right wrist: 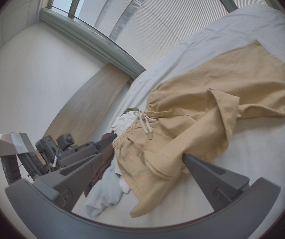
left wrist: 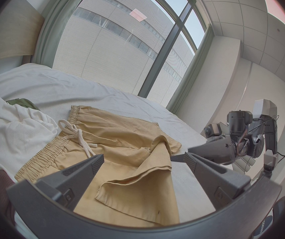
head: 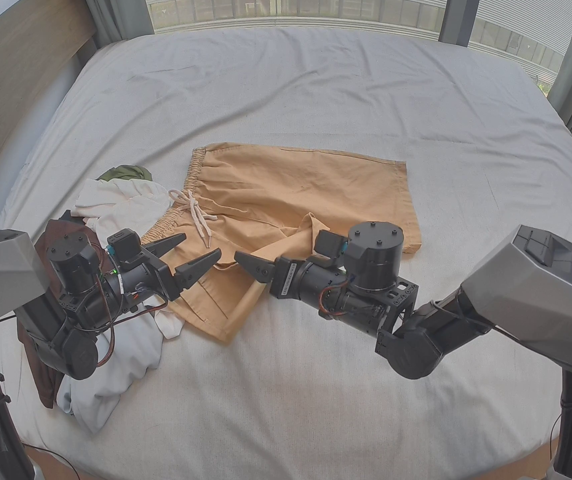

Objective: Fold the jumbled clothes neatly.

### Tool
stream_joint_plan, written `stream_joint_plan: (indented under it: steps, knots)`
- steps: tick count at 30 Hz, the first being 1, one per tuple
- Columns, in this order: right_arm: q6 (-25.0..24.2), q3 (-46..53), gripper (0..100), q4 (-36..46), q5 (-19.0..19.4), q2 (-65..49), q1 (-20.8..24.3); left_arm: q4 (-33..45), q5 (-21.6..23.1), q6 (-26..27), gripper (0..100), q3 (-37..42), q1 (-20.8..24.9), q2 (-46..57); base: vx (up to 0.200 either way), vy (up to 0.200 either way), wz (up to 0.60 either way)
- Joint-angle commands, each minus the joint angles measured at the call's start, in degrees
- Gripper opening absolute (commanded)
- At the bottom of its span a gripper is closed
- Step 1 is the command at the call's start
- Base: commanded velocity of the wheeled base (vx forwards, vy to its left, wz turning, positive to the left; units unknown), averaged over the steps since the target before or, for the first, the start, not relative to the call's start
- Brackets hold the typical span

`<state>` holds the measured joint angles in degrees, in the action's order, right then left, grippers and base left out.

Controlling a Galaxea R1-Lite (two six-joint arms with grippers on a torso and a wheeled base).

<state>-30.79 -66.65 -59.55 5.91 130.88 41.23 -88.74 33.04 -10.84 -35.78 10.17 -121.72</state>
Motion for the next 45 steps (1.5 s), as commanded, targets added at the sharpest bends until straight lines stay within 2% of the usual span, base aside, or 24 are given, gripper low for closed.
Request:
stream_joint_plan:
  steps: [1, 8, 21, 27, 37, 45]
  knots:
    - [0.12, -5.69, 100, 1.54, 0.59, 3.59, -0.54, -0.03, 0.01, 0.03, 100, 0.01, 0.12, -0.09, 0.0, 0.0, 0.0]
    - [0.03, -19.14, 100, 6.47, 0.59, 13.09, -1.59, -0.03, 0.01, -0.06, 100, 0.01, -0.06, -0.01, 0.0, 0.0, 0.0]
    - [0.03, -27.13, 100, 10.33, 0.06, 18.98, -1.5, -0.03, 0.01, -0.06, 100, 0.01, -0.06, -0.09, 0.0, 0.0, 0.0]
    - [-0.06, -25.81, 100, 9.54, -0.9, 16.16, -1.68, -0.03, 0.01, -0.06, 100, 0.01, -0.06, -0.09, 0.0, 0.0, 0.0]
    - [-0.06, -11.31, 100, 8.22, -2.57, 2.36, -0.97, -0.03, 0.01, -0.06, 100, 0.01, 0.03, -0.09, 0.0, 0.0, 0.0]
    - [-0.94, -6.92, 100, 8.05, -3.36, 2.19, -0.89, -0.03, 0.01, -0.06, 100, 0.01, -0.06, -0.09, 0.0, 0.0, 0.0]
